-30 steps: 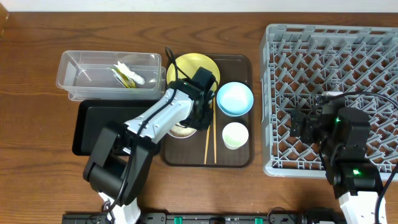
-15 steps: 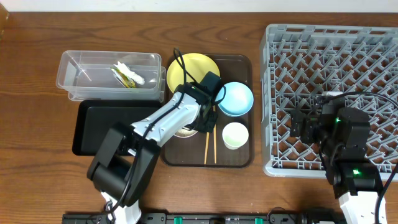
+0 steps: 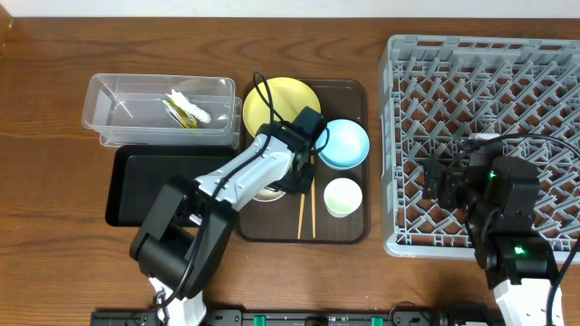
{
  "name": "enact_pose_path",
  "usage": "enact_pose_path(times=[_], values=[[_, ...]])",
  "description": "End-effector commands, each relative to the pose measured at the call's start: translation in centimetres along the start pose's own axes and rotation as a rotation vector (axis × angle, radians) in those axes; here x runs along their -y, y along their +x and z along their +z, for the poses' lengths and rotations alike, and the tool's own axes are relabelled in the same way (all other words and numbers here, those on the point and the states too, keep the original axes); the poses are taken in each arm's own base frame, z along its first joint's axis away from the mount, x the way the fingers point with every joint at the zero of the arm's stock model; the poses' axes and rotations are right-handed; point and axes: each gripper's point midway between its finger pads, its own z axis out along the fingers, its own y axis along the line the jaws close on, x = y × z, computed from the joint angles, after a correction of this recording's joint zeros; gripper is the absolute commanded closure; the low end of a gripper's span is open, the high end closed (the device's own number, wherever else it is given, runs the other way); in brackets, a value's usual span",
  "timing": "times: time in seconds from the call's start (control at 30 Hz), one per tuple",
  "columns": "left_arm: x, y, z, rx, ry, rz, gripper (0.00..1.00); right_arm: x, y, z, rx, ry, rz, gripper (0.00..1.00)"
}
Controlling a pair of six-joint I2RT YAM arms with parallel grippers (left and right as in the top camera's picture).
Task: Sort waste into correct bins and load items into the dishwasher rack
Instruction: 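Move the left gripper to the pink rice bowl and grasp its rim, then lift the pink bowl over the black tray and tip out the rice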
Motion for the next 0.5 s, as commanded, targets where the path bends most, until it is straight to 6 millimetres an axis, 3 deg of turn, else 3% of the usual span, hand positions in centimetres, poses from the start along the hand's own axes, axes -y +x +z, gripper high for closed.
enact_pose_path(times=[0.0, 0.27, 0.47], values=[[0.3, 0.2, -2.5, 0.037, 0.034, -0.052, 0.94, -0.4, -1.0, -0.4, 0.021, -0.013, 0.003, 0.01], [-0.7, 0.7, -9.2, 0.150, 0.091, -0.072, 0.94, -0.4, -1.0, -0.4, 0.021, -0.012, 0.003, 0.01], [-2.2, 0.5, -11.4, 0.154, 0.287, -0.093, 0.94, -0.4, -1.0, -0.4, 0.021, -0.012, 0.003, 0.01]])
